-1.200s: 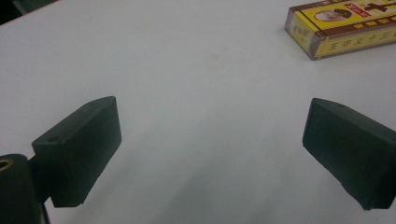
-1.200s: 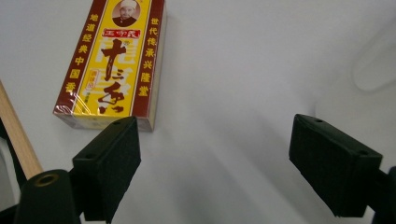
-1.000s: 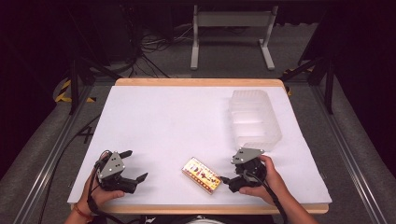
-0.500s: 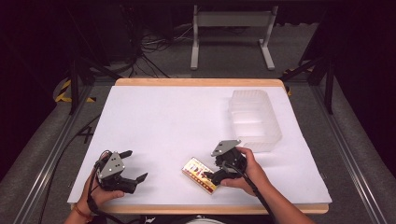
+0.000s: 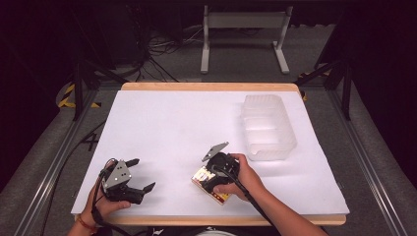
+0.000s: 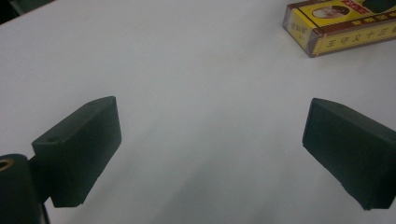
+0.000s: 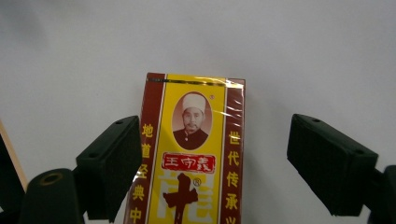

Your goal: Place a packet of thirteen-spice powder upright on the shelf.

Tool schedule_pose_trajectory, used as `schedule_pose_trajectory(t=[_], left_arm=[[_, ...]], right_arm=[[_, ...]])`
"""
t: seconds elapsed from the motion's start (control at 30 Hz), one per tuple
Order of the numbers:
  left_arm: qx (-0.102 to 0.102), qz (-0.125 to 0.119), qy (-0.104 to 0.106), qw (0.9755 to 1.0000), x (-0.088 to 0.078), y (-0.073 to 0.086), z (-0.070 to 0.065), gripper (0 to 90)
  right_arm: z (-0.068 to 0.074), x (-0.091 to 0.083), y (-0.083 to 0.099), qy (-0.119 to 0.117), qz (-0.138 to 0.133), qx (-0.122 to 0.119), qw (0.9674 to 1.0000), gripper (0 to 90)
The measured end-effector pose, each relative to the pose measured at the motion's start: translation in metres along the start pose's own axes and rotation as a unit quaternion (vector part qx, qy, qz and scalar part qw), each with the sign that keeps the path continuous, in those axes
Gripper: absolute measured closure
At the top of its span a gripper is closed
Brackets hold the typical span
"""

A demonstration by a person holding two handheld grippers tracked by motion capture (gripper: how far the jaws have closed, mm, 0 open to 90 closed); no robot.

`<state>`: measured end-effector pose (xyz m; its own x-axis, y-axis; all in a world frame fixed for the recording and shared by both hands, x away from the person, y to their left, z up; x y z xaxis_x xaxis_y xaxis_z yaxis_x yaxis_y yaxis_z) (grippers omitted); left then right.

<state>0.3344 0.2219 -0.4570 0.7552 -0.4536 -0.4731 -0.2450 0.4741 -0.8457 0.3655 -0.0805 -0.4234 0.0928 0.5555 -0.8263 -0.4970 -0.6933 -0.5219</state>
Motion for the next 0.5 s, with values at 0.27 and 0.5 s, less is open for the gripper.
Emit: schedule_pose_trajectory(t=[0.27,0.5], left_arm=[[0.0,0.0,0.001,1.0,-0.001,0.0,0.0,5.2],[0.004,0.0,0.001,1.0,0.0,0.0,0.0,5.2]], right_arm=[[0.0,0.013,-0.011,-0.008,0.019,0.023,0.9995,19.7],[0.004,0.028,-0.019,-0.007,0.043,0.028,0.9986,21.0]])
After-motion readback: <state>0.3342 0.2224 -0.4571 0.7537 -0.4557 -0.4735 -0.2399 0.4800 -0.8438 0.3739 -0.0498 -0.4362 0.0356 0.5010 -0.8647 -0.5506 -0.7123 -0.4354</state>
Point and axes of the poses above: each handheld gripper's, and its own axes: x roughly forward along the jaws, y roughly out of its underside, z roughly to its left, the point moved 2 cm from there along x, roughly forward along the jaws, and after that the axes turned 15 degrees about -y, right-handed, at the moved point
